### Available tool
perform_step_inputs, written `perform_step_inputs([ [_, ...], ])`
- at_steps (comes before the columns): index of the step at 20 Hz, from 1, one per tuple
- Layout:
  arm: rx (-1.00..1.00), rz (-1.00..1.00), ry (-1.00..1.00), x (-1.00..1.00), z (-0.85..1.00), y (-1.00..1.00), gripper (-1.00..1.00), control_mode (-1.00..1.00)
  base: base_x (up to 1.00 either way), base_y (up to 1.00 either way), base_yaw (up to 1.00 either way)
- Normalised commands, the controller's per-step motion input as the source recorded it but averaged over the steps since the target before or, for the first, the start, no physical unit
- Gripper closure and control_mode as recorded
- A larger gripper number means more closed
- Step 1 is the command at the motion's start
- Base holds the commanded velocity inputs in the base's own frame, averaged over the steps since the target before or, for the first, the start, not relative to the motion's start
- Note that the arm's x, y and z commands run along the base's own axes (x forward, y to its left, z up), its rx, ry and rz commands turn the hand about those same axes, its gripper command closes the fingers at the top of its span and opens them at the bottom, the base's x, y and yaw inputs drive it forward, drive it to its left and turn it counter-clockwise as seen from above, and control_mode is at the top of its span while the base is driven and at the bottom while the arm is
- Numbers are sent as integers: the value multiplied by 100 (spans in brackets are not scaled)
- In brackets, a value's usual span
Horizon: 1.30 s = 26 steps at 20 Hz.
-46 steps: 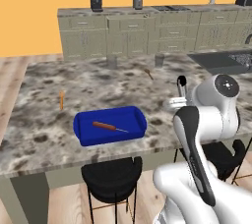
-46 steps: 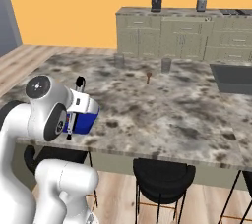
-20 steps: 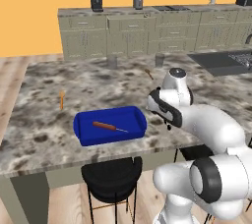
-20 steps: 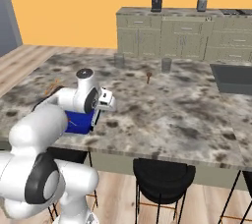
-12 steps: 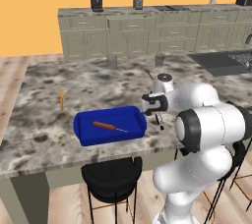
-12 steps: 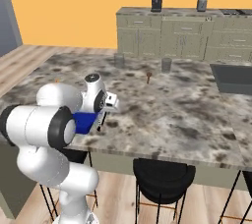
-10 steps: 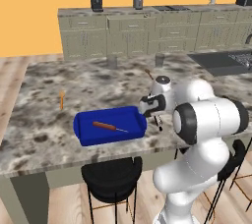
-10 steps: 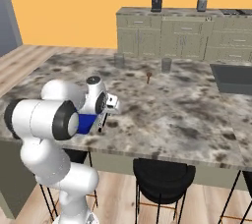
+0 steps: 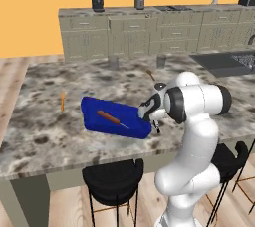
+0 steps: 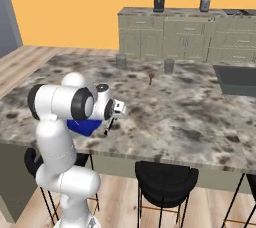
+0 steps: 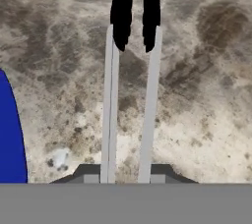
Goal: Take the tongs from the drawer on the right and place them on the dining counter next to the tray containing the hot dog.
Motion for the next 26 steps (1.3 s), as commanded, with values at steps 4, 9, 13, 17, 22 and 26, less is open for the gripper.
perform_step_inputs([
  [4,0,0,0,16,-30,0,100,-100,0,0,0],
  [9,0,5,-3,-24,4,1,100,-100,0,0,0],
  [13,0,5,-6,-9,2,0,-100,-100,0,0,0],
  [17,0,1,-10,-18,17,3,-100,-100,0,0,0],
  [22,0,0,-13,-9,39,18,-100,-100,0,0,0],
  [26,0,0,-12,-13,56,20,-100,-100,0,0,0],
])
